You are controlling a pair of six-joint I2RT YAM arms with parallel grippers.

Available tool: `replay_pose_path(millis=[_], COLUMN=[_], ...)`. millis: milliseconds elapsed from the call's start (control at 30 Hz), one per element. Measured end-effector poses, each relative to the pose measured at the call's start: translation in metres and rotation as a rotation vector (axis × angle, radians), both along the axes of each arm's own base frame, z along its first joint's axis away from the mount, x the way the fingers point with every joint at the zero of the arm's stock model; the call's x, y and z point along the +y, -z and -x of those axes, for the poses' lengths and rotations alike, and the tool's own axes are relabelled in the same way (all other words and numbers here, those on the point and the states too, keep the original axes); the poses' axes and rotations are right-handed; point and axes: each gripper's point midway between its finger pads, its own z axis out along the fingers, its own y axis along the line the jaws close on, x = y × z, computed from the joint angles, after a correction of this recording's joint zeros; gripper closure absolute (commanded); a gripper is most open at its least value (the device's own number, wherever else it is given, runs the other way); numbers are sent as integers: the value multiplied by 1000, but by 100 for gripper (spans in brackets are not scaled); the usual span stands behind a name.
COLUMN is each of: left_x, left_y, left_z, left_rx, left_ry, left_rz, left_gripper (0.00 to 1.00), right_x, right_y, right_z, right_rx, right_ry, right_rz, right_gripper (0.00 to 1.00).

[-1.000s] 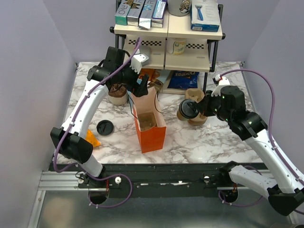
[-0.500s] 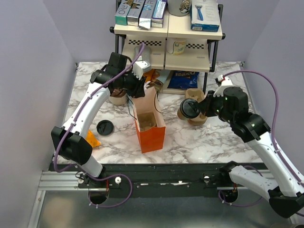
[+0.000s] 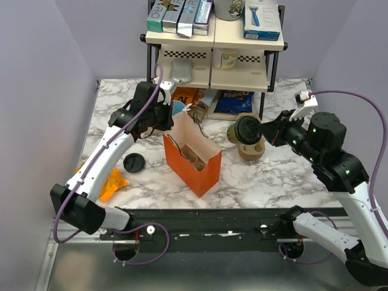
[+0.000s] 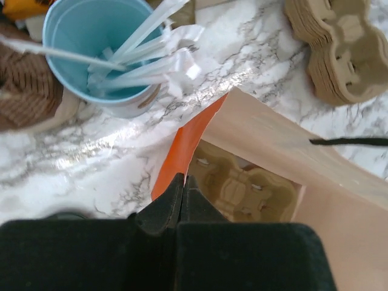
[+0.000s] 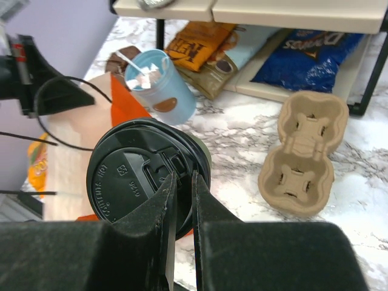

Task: Pack the takeout coffee

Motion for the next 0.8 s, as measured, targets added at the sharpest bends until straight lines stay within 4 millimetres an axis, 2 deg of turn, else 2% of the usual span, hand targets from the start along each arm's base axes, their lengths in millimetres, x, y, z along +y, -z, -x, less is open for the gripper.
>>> replay_pose_path(millis=[100,267,367,467,600,800], left_x=[5,14,19,16,13,14], left_y=[4,3,1,0,0,-14], left_z=[2,23,33,39,41,45], left_rx=[28,57,68,92,128,126], left_ry=[-168,-386,-470,-526,-594,-664], left_rz=[49,186,250,309,362,454], left_gripper=[100,100,100,100,100,100], right_x=[1,-5,-6,-2,14,52], right_y=[-17,-45,-68,-88,-113,-124], right_z=[5,7,9,10,12,10], right_rx=[-27,-69,-112,-147,-182,-153], right_ry=[-17,6,7,-17,-94,-271], right_rz=[-23,-41,-64,-89,-137,-195], right_gripper=[100,100,99,99,99,99])
